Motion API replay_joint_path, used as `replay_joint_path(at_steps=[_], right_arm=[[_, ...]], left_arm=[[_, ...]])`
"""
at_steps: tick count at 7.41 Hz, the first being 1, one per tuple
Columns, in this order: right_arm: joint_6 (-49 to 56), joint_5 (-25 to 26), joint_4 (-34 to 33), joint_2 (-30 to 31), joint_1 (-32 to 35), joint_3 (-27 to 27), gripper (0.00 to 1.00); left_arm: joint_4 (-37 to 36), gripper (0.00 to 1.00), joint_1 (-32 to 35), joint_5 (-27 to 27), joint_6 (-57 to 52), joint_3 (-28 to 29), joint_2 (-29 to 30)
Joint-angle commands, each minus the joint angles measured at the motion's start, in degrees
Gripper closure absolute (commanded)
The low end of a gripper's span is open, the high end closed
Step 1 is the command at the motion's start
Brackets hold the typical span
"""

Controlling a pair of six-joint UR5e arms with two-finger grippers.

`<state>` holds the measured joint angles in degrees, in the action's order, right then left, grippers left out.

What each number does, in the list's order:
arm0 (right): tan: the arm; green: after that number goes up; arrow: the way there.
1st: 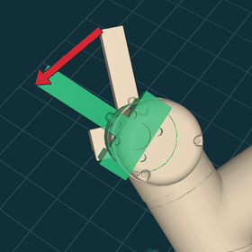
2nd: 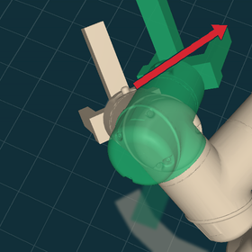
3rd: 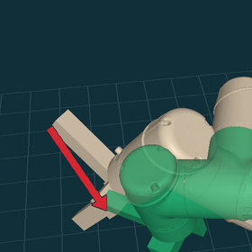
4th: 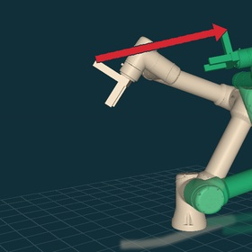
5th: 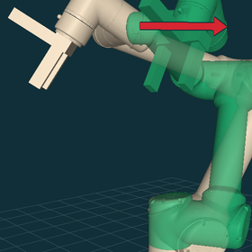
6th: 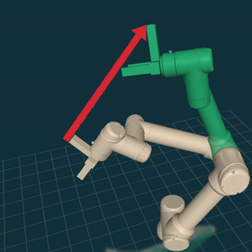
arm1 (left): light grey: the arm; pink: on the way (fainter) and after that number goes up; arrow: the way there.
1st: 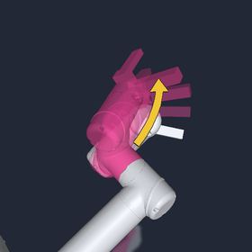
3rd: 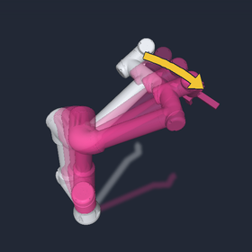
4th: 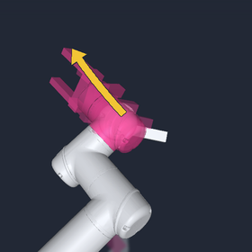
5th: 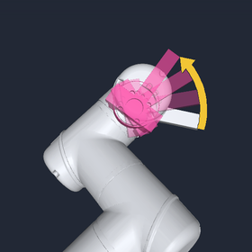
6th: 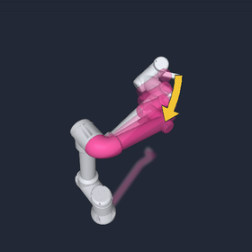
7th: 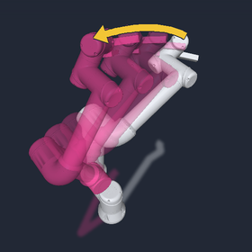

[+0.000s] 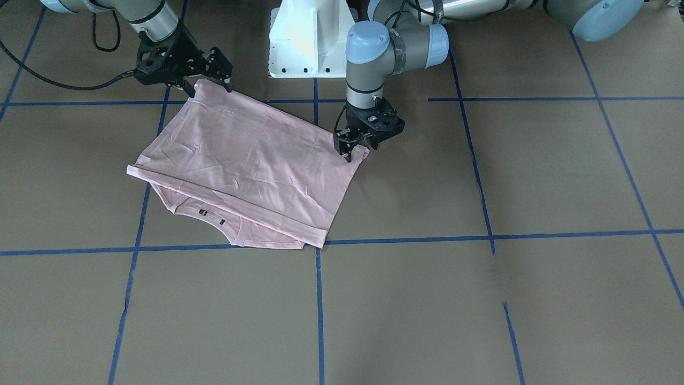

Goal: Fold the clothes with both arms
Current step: 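Push the shirt's far side with the left gripper to straighten it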

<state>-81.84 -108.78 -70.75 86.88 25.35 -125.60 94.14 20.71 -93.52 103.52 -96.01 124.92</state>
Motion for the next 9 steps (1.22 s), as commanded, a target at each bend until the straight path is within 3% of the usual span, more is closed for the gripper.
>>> replay_joint_path(at_steps=[1, 2, 3, 4, 9], right_arm=[[-0.1, 0.0, 0.0, 0.0, 0.0, 0.0, 0.0], [-0.1, 0.0, 0.0, 0.0, 0.0, 0.0, 0.0], [-0.1, 0.0, 0.0, 0.0, 0.1, 0.0, 0.0], [-0.1, 0.0, 0.0, 0.0, 0.2, 0.0, 0.0], [-0.1, 0.1, -0.1, 0.4, 0.2, 0.2, 0.0]], left_arm=[[0.0, 0.51, -1.0, 0.0, 1.7, 0.0, -0.1], [0.0, 0.68, -1.7, 1.2, 1.6, 0.0, -0.2], [-0.1, 0.95, -2.1, 1.8, 1.5, -0.1, -0.2], [-0.7, 1.0, -2.2, 1.9, 1.5, -0.3, -0.2], [-3.8, 1.0, -1.8, 1.6, 1.1, -5.4, -0.6]])
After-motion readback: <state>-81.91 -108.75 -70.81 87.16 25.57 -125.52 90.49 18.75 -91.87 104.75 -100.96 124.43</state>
